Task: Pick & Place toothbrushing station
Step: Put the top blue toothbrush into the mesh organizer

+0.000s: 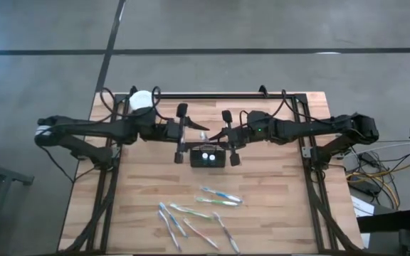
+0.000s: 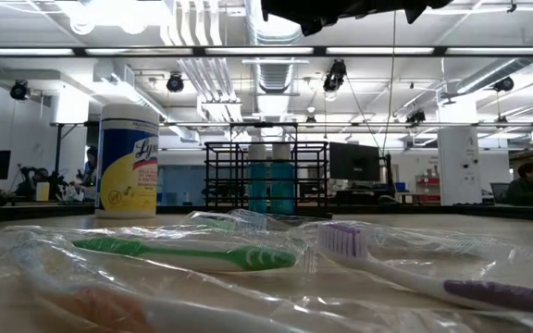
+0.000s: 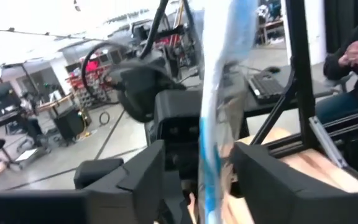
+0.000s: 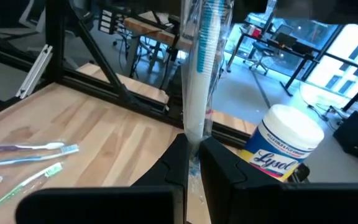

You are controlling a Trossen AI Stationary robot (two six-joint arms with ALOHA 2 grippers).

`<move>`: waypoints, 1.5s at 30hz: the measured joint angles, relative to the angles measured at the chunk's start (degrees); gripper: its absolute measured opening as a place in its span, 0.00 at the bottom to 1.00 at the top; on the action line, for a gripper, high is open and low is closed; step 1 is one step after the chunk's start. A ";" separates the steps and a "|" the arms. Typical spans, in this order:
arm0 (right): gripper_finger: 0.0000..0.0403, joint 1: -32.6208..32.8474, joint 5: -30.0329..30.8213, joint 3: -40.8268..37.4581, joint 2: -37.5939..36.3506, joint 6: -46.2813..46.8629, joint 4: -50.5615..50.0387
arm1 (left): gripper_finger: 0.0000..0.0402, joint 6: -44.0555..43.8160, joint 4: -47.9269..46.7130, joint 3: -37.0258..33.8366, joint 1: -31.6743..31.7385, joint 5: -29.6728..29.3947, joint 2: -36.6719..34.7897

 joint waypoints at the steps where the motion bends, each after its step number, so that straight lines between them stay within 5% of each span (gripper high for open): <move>1: 0.05 0.00 0.00 0.00 0.00 0.00 0.00 | 0.42 0.00 0.04 0.00 0.00 0.25 -0.10; 9: 0.05 -0.02 0.44 -0.02 0.00 -0.97 -0.16 | 0.06 1.90 0.07 -0.02 -0.02 0.82 1.76; 15: 0.09 -0.12 0.56 -0.02 -0.01 2.86 0.28 | 0.06 2.87 -0.96 -0.02 -0.02 0.93 0.88; 24: 0.40 -0.25 -1.12 -0.09 -3.87 5.01 -2.23 | 0.06 3.10 -13.17 -0.08 1.14 1.66 -10.12; 28: 0.45 -0.22 -0.98 -0.81 -8.99 5.29 -3.50 | 0.06 1.62 -18.24 -1.68 2.84 1.75 -16.02; 32: 0.37 -0.22 -0.69 -4.39 -15.52 5.24 -3.84 | 0.06 -0.58 -18.40 -6.82 4.53 2.91 -22.73; 40: 0.06 -0.23 -2.23 -13.92 -31.65 9.41 -2.41 | 0.06 -5.80 -14.48 -18.07 7.71 7.51 -29.34; 45: 0.03 -0.24 -2.08 -20.21 -40.85 11.40 -1.81 | 0.06 -7.39 -4.80 -24.89 7.88 9.64 -29.08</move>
